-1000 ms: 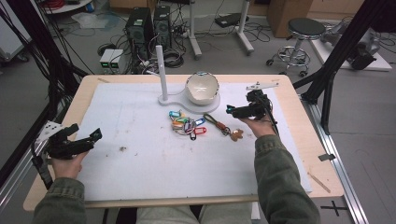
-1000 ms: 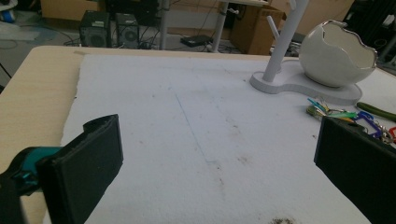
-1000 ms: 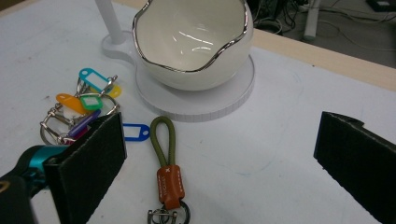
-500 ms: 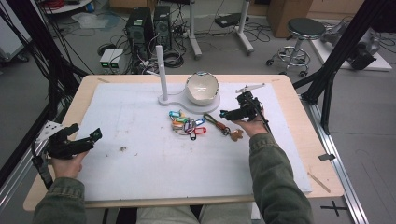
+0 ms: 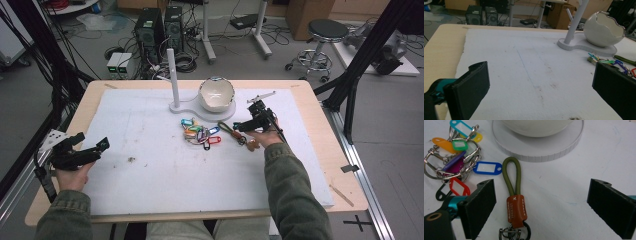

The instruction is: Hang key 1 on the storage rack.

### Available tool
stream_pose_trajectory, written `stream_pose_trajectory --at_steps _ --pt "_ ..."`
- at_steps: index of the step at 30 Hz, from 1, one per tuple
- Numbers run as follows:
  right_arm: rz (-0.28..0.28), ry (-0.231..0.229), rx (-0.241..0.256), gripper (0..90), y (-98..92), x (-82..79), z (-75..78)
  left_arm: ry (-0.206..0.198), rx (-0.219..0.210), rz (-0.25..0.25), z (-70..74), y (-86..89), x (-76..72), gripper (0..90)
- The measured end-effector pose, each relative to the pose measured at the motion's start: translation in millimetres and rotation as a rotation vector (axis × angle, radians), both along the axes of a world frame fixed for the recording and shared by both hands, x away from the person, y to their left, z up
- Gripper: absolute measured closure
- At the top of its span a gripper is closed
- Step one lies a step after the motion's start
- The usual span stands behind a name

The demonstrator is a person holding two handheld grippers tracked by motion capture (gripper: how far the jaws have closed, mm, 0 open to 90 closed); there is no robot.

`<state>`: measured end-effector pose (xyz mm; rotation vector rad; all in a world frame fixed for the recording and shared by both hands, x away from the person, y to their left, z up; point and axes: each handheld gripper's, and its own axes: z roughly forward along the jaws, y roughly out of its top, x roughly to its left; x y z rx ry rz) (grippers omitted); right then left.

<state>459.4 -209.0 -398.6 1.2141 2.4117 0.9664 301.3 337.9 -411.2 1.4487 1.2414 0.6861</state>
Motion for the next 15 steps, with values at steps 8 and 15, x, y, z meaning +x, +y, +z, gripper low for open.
stream_pose_trajectory --at_steps 8,15 --pt "0.037 0.051 -0.022 22.1 5.6 2.1 -8.6 -0.001 -0.005 -0.001 -0.3 -0.4 0.4 1.7" --pt "0.061 0.103 -0.044 39.4 8.5 3.7 -16.5 0.004 -0.008 -0.004 -0.5 0.3 0.8 1.7"
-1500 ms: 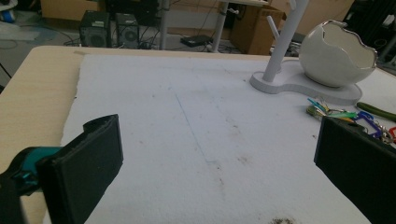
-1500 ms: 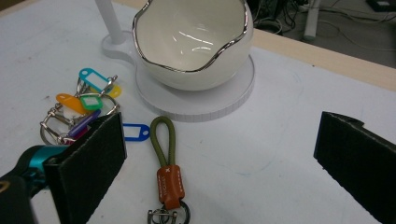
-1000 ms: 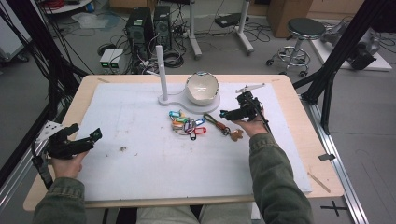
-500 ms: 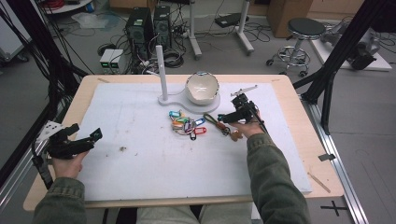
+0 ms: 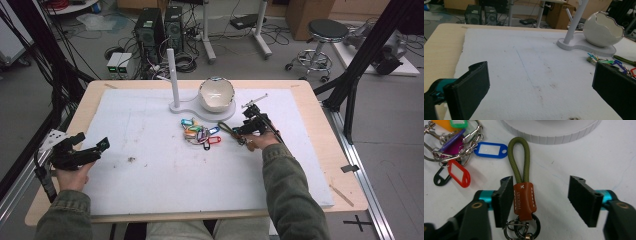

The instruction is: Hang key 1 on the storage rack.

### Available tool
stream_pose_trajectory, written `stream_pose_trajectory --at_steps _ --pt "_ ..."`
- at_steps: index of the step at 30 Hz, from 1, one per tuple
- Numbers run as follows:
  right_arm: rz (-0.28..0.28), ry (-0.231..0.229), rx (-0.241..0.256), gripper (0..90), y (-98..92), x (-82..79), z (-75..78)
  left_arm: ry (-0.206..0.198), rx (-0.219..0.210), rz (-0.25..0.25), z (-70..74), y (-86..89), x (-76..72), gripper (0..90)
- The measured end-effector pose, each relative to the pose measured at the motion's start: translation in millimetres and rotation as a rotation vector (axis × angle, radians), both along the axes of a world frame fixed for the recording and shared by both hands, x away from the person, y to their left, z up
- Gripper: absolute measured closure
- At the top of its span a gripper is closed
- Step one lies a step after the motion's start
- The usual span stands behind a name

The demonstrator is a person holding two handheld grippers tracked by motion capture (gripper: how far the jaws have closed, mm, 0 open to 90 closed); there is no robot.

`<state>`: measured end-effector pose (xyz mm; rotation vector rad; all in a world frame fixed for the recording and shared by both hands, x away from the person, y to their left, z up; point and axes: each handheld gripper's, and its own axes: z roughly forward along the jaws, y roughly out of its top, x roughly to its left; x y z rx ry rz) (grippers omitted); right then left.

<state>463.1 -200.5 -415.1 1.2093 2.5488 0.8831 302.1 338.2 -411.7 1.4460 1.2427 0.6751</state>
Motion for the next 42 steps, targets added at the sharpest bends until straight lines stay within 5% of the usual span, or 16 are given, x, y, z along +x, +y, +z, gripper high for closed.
stream_pose_trajectory --at_steps 6,9,10,11,14,25,42 --pt "0.028 0.037 -0.005 47.2 3.1 1.2 -5.9 -0.003 -0.008 -0.001 -0.1 0.1 0.4 1.7" --pt "0.042 0.077 -0.008 58.7 6.8 0.3 -8.9 -0.001 -0.007 -0.002 -0.5 -0.4 0.8 1.7" --pt "0.042 0.077 -0.008 58.7 6.8 0.3 -8.9 0.0 -0.007 -0.003 -0.5 -0.5 0.9 1.7" --pt "0.036 0.063 -0.043 72.6 10.4 -2.0 -8.4 0.0 -0.007 -0.003 -0.5 -0.5 0.9 1.7" --pt "0.044 0.047 -0.06 75.6 12.7 -3.9 -8.3 -0.003 -0.01 -0.002 -0.3 -0.6 0.9 1.7" --pt "0.003 0.039 -0.076 78.2 11.8 -7.2 -4.5 -0.003 -0.01 -0.002 -0.3 -0.6 0.7 1.7" --pt "-0.057 -0.033 0.023 78.1 -11.9 -18.1 30.0 -0.004 -0.023 -0.002 -0.2 0.1 1.0 1.7"
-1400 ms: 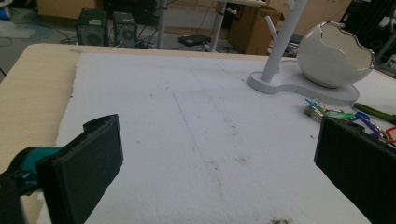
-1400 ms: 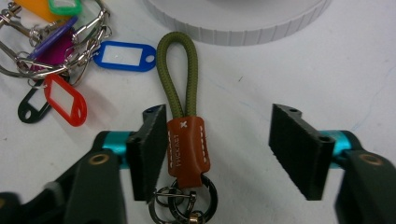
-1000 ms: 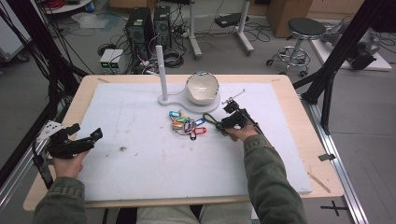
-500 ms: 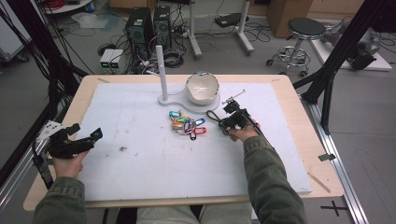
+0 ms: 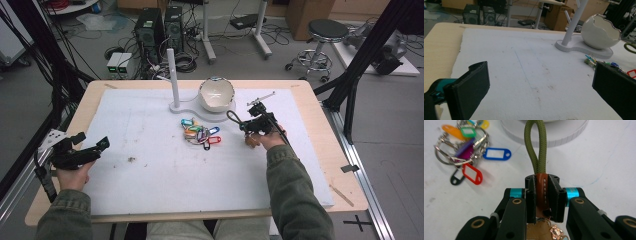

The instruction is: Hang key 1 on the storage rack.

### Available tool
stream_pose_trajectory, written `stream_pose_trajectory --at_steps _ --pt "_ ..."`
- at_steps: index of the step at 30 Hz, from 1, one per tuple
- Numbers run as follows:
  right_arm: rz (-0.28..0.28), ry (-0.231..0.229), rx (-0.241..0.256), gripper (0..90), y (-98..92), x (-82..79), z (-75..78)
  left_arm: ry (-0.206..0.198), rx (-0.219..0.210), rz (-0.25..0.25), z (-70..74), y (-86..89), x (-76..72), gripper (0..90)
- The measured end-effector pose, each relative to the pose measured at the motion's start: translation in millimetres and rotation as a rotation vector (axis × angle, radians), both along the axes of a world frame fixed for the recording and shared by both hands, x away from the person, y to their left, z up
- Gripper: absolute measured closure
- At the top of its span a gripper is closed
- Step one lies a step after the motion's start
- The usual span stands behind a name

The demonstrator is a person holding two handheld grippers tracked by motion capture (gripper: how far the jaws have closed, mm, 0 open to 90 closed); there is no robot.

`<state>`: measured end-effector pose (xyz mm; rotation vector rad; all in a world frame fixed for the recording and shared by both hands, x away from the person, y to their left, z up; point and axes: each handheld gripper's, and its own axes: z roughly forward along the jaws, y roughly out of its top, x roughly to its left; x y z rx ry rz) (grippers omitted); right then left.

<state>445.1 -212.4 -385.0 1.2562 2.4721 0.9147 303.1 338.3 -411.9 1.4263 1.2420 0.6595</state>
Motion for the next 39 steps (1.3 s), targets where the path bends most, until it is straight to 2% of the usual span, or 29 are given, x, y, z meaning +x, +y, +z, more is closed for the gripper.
stream_pose_trajectory --at_steps 3,9,11,12,20,34,39 --pt "-0.004 -0.011 0.006 78.1 -2.1 -1.7 6.4 0.0 -0.001 0.001 0.0 0.0 0.0 1.7" --pt "-0.012 -0.058 0.08 78.0 -7.2 -5.9 36.5 0.0 -0.005 0.003 0.0 -0.2 0.2 1.7" --pt "-0.011 -0.064 0.088 78.1 -7.5 -6.4 40.3 -0.002 -0.006 0.004 0.2 -0.1 0.0 1.7" --pt "-0.01 -0.075 0.097 78.1 -7.1 -7.4 47.1 -0.002 -0.006 0.005 0.2 0.2 -0.1 1.7" --pt "-0.009 -0.093 0.098 78.0 -0.5 -8.5 60.5 -0.008 -0.011 0.008 0.6 1.4 -0.7 1.7" --pt "0.009 -0.13 0.183 78.0 14.6 -4.2 89.9 -0.011 -0.008 0.009 0.7 1.2 -0.9 1.7" --pt "0.021 -0.142 0.199 78.0 21.4 -2.3 98.2 -0.012 -0.008 0.008 0.7 1.2 -0.8 1.7"
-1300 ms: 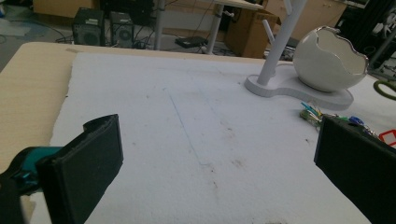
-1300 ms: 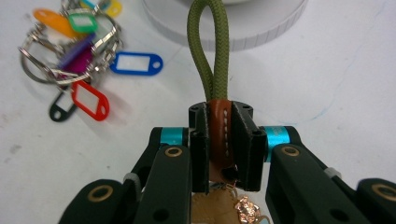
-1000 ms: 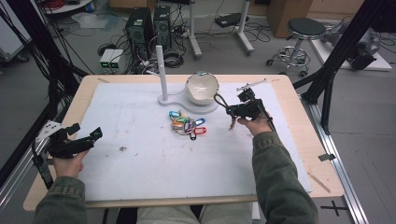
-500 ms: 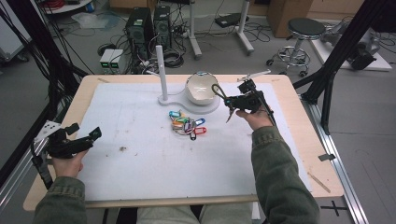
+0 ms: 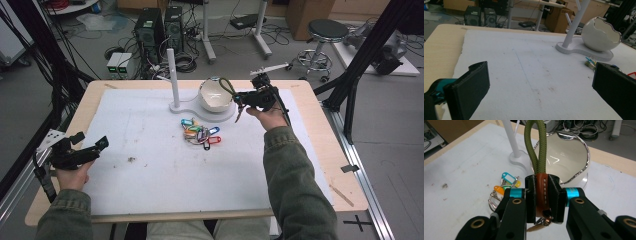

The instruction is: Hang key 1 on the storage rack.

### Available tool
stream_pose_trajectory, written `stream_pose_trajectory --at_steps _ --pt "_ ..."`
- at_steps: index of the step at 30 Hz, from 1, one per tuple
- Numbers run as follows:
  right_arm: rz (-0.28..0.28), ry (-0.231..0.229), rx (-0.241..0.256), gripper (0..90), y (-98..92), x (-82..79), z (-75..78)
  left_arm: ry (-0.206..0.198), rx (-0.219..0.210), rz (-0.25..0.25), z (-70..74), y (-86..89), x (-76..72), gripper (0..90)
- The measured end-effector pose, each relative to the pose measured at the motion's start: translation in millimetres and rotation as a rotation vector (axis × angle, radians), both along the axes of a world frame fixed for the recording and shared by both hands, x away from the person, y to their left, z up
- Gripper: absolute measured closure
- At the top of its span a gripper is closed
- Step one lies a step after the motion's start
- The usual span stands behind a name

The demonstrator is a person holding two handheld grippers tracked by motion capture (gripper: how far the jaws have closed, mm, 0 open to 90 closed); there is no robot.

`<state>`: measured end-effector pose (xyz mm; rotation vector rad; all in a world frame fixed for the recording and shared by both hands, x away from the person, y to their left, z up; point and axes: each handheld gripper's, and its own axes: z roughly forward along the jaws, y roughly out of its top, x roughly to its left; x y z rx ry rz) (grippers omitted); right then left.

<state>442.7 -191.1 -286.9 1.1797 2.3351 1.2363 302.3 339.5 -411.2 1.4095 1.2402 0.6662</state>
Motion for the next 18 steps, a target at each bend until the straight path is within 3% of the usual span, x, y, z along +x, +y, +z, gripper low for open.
stream_pose_trajectory --at_steps 18 --pt "0.037 -0.002 -0.015 77.9 27.3 9.1 16.3 -0.001 -0.003 -0.003 -0.3 0.1 0.6 1.7"
